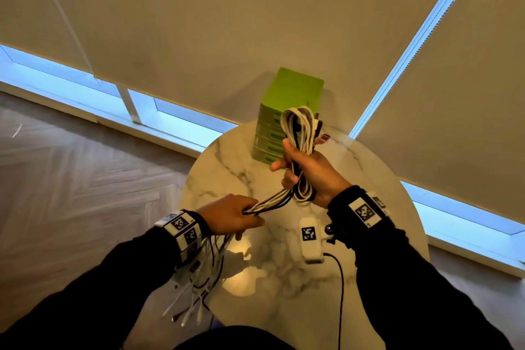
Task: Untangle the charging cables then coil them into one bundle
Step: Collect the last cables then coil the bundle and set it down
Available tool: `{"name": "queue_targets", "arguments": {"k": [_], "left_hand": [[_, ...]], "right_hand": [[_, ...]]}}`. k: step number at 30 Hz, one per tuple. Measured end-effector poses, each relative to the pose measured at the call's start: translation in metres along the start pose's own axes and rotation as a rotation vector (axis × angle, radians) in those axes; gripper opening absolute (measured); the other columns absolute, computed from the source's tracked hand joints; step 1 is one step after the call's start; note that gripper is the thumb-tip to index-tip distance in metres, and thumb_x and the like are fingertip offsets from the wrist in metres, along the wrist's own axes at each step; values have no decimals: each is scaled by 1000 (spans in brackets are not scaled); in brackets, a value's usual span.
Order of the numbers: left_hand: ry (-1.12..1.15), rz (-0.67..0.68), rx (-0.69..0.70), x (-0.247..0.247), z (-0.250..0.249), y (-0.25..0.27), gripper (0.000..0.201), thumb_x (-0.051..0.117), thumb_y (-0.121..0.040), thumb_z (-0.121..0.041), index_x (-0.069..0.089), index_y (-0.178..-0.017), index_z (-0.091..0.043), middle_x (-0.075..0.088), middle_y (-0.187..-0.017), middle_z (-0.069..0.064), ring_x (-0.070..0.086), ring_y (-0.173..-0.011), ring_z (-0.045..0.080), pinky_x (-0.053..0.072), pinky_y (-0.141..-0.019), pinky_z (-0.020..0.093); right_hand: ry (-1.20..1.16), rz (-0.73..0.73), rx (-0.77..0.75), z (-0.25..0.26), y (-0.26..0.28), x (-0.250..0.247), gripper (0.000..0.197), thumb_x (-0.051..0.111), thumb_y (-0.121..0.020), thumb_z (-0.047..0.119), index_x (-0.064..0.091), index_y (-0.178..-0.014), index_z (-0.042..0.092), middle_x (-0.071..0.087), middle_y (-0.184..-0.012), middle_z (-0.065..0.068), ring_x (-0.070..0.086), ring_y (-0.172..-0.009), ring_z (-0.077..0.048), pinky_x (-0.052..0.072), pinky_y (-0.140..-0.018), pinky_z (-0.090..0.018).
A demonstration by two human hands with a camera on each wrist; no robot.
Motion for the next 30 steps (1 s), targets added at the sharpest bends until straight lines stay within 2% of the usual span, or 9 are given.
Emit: {"name": "queue_targets", "arguments": {"k": [5, 7, 10, 12, 14, 18, 23, 26, 30], "left_hand": [[-102, -35, 31, -20, 0, 7, 16, 76, -86, -35, 61, -85, -31, 68, -68, -7, 61, -58, 4, 50, -60, 22], [-59, -82, 39, -29, -5, 6, 20, 78, -82, -25, 59, -88, -26, 70, -68, -2, 57, -54, 6, 51, -56, 24], [-133, -146, 91, -39, -20, 5, 23, 81, -74, -26, 60, -85, -26, 70, -70, -7, 60, -59, 4, 49, -61, 25], [-213, -168, 118, -44, -31, 4, 23, 83, -71, -34, 64, -83, -28, 70, -77, -13, 64, -72, 3, 51, -69, 26], [-253, -200, 138, -48, -38, 2, 23, 81, -68, -40, 68, -83, -30, 71, -79, -15, 66, -74, 3, 54, -72, 29], [-246, -280, 161, -53, -39, 2, 30, 71, -64, -56, 73, -88, -37, 73, -83, -18, 69, -77, 0, 58, -75, 36], [-17, -373, 309, -55, -44, 10, 23, 81, -82, -21, 70, -102, -20, 75, -90, -9, 71, -83, 3, 56, -74, 24], [152, -428, 167, -66, -19, 14, 24, 81, -84, -24, 62, -97, -20, 73, -81, -1, 72, -74, 14, 59, -71, 30], [-25, -292, 69, -47, -4, 1, 16, 64, -95, -39, 55, -100, -28, 71, -87, -4, 68, -85, 18, 54, -81, 40]], "right_hand": [[672, 97, 33, -8, 5, -9, 27, 61, -97, 43, 59, -116, 26, 77, -89, -14, 47, -47, -16, 46, -52, -26], [783, 159, 104, -22, 10, -6, 21, 64, -93, 49, 64, -102, 30, 78, -88, -6, 50, -51, -14, 47, -53, -24], [910, 221, 211, -49, 17, -2, 29, 73, -83, 55, 68, -73, 28, 70, -62, 6, 52, -51, -12, 46, -58, -26], [895, 243, 243, -65, 20, 4, 36, 84, -72, 52, 65, -68, 22, 63, -58, 1, 54, -52, -13, 45, -59, -29], [801, 259, 219, -74, 23, 13, 28, 90, -71, 33, 68, -80, 17, 65, -67, -2, 55, -53, -12, 46, -54, -26], [677, 180, 230, -80, 26, 12, 3, 75, -77, 7, 72, -78, 8, 72, -71, -8, 51, -48, -15, 41, -49, -23], [572, 61, 181, -58, 29, -4, 13, 63, -79, 3, 68, -67, 6, 65, -60, -7, 46, -41, -15, 39, -44, -22], [490, -27, 146, -43, 26, -21, 15, 60, -76, 1, 64, -62, 6, 59, -56, -8, 42, -39, -15, 36, -42, -20], [459, -43, 178, -44, 27, -31, 14, 58, -75, -1, 62, -64, 7, 58, -57, -7, 42, -43, -18, 38, -45, -21]]}}
Point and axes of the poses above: each hand's wrist, its own y-axis away from the middle knuckle, its own x-axis out of the palm, z = x × y, the point moved 9 cm from there along -y, towards the middle knuckle
